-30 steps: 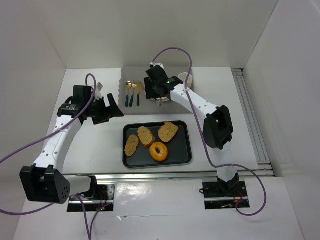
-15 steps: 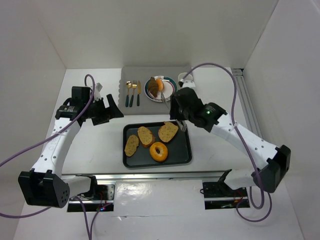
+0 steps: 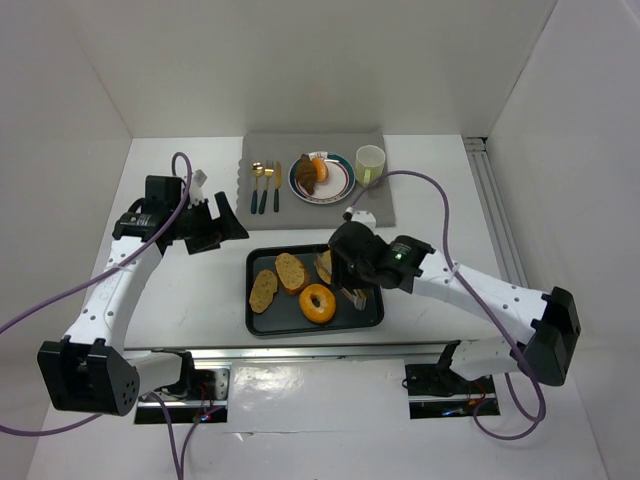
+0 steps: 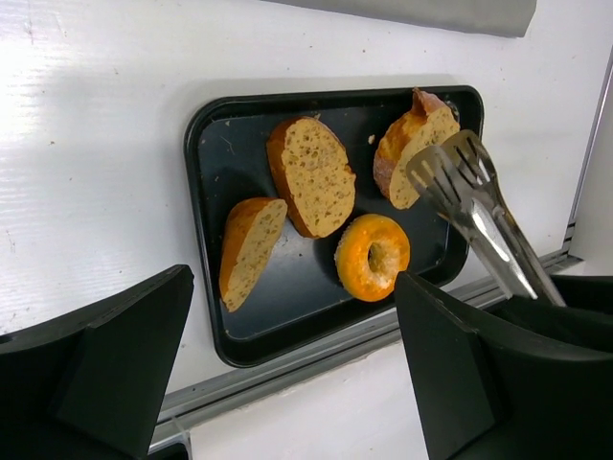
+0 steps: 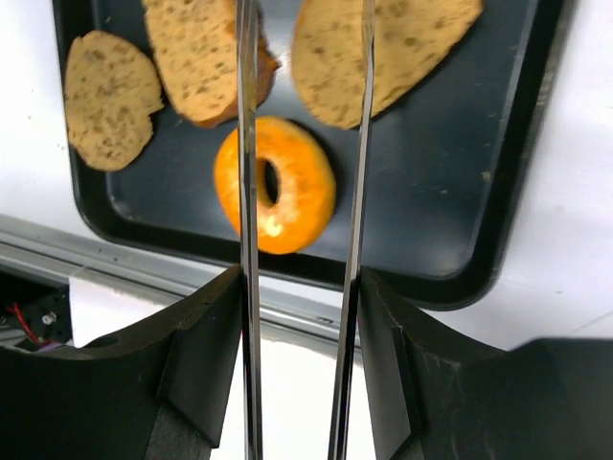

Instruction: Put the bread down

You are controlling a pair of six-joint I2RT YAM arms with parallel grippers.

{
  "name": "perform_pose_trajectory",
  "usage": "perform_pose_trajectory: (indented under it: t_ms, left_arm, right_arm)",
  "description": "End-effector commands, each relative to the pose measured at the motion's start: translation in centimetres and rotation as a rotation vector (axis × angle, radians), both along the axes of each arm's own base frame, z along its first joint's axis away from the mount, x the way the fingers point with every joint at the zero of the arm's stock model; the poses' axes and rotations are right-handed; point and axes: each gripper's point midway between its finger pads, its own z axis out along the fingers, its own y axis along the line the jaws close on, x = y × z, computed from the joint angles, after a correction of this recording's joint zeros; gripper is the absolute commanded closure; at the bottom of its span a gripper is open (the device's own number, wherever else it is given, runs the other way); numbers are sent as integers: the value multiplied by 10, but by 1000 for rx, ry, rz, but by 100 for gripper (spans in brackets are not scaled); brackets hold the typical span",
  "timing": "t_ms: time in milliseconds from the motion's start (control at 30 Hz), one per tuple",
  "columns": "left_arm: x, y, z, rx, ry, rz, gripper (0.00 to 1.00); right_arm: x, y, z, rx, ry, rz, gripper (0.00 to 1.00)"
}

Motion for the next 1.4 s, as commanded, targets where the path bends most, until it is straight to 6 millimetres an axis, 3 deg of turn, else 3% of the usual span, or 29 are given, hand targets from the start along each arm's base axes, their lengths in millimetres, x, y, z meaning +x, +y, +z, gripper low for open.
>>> perform_pose_trajectory:
  t_ms: [0, 100, 233, 333, 433, 467, 600, 833, 1200, 1367]
  left_arm:
    - [1, -2, 10, -9, -51, -25, 0]
    - [-1, -1, 9, -9, -51, -25, 0]
    - [-3, -1, 6, -9, -41, -25, 0]
    - [-2, -3, 8, -18, -52, -33, 0]
    - [-1, -3, 5, -18, -43, -33, 0]
    - [-1, -3, 5, -18, -43, -33, 0]
    - [-1, -3, 5, -18, -43, -33, 0]
    - [0, -3, 3, -18, -43, -33, 0]
    - [0, -5, -2, -25, -32, -39, 0]
    - [0, -4, -2, -19, -36, -45, 1]
  right_arm:
    - [-2, 9, 8, -53, -20, -34, 44]
    - [4, -6, 9, -104, -41, -118, 44]
    - [2, -26, 29, -48, -107, -184, 44]
    - [8, -25, 31, 54, -96, -185, 44]
    - [2, -17, 25, 163, -66, -153, 44]
    - [-2, -18, 15, 182, -37, -158, 44]
    - [-4, -18, 12, 263, -23, -195, 44]
    - [-9, -21, -13, 286, 38, -244, 44]
    - [-5, -39, -28, 295, 40, -324, 44]
    - [-7, -35, -37, 341, 69, -324, 44]
